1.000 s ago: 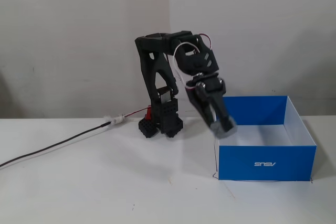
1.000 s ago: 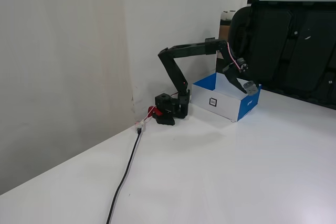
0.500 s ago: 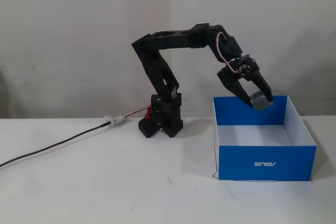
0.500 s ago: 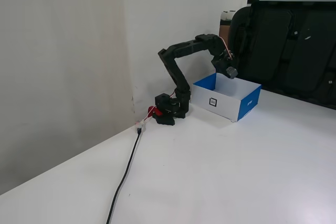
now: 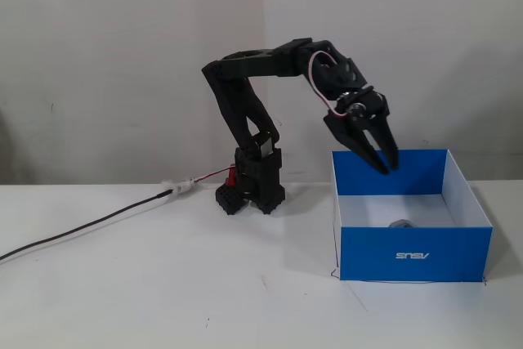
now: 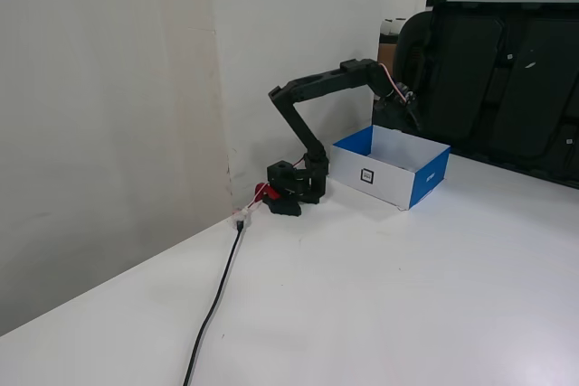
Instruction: Pick the gray block and keep it in the box.
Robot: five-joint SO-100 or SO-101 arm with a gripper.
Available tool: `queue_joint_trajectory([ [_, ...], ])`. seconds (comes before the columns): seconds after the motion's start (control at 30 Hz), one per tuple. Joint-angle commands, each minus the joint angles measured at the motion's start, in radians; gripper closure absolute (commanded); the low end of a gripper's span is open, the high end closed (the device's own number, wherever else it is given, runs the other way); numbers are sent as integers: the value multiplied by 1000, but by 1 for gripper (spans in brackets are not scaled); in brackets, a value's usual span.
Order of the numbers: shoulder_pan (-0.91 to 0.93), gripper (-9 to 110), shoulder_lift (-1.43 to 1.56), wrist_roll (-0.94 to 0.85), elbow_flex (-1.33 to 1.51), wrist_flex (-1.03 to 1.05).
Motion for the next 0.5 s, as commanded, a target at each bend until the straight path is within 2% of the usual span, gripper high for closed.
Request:
queue_joint_trajectory([
  [0.0, 52, 101, 94, 3, -3, 11],
  [0.13, 173, 101, 178, -5, 8, 61],
  [0.27, 379, 101, 253, -11, 37, 64],
  [0.47, 649, 101, 318, -20, 153, -17],
])
